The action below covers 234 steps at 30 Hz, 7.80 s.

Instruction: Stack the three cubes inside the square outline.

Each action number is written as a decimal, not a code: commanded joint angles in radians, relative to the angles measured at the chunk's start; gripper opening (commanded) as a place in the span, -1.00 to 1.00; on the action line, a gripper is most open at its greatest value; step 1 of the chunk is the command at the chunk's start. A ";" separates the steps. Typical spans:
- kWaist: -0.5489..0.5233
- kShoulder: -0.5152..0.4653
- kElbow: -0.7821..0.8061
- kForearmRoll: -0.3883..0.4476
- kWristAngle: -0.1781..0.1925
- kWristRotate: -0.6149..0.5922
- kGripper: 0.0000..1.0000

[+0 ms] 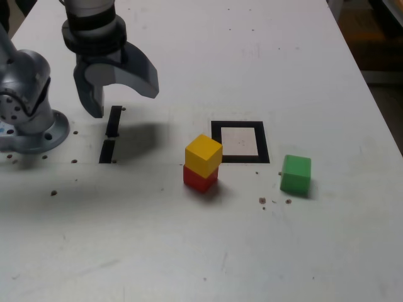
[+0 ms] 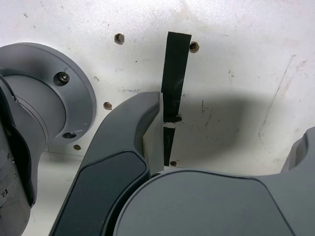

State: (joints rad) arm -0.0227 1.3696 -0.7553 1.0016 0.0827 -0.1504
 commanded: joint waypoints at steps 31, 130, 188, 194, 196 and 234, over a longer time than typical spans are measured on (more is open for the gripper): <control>-0.384 0.323 -0.638 0.300 -0.006 0.012 0.88; 0.204 0.457 -0.518 0.078 0.150 0.254 0.96; -0.493 0.634 -0.574 0.102 0.076 0.038 -0.04; -0.489 0.621 -0.567 0.107 0.089 0.011 -0.31; -0.479 0.611 -0.573 0.122 0.100 0.005 -0.35; -0.198 0.700 -0.707 0.127 0.102 -0.018 0.60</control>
State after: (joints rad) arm -0.2219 2.0731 -1.4638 1.1285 0.1835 -0.1685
